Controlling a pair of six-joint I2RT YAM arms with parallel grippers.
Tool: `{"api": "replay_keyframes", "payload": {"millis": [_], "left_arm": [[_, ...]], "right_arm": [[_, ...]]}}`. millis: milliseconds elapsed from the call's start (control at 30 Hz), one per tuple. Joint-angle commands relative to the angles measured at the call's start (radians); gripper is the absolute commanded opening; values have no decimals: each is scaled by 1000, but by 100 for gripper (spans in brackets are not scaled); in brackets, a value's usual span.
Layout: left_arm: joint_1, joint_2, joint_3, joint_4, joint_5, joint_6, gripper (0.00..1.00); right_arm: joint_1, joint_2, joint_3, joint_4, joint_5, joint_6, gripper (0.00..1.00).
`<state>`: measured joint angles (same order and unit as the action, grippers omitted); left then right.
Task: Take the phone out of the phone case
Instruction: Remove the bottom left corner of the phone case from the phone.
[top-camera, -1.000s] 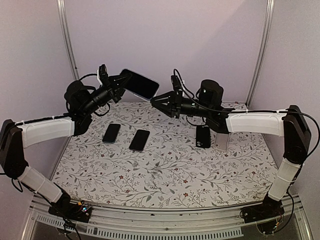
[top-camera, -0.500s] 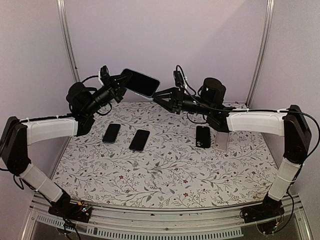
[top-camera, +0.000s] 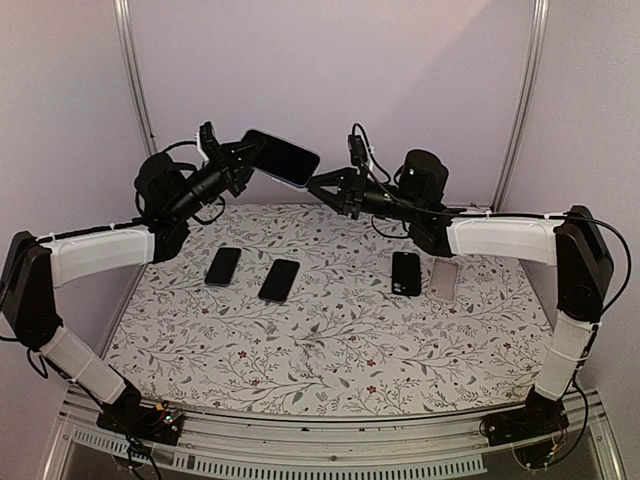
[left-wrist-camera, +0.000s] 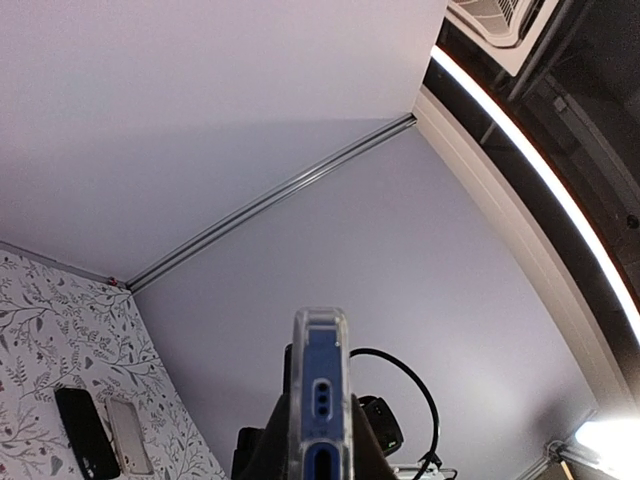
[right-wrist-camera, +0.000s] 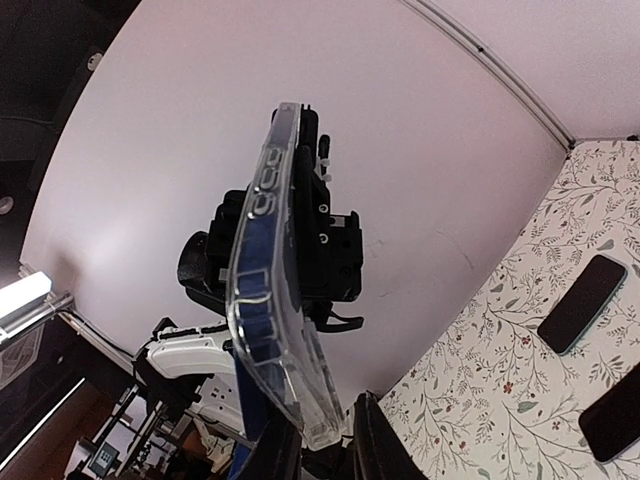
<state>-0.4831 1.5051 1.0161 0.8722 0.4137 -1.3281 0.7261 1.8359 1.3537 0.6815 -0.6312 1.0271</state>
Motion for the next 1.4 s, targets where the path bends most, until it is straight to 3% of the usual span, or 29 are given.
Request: {"api": "replay_keyframes", "payload": {"millis": [0, 300, 367, 433, 600, 867, 1167, 1367], "left_arm": [[-109, -6, 10, -81, 277, 21, 0], [-107, 18, 28, -177, 292, 47, 0], [-100, 13, 27, -201, 288, 62, 10], [-86, 3, 25, -234, 275, 88, 27], [-51, -22, 30, -304, 242, 142, 52], [-9, -81, 23, -433, 139, 266, 80], [0, -148, 40, -711, -20, 532, 83], [-44, -122, 117, -887, -143, 743, 82]], "right_arm": [[-26, 36, 80, 71, 125, 45, 15], [-26, 74, 72, 263, 37, 123, 0], [-26, 71, 59, 263, 46, 126, 0], [-27, 51, 26, 262, 68, 124, 0], [-40, 0, -44, 243, 116, 114, 0], [-49, -47, -92, 67, 169, 54, 0], [-50, -120, -94, -214, 254, -130, 0], [-42, -159, -43, -506, 353, -295, 0]]}}
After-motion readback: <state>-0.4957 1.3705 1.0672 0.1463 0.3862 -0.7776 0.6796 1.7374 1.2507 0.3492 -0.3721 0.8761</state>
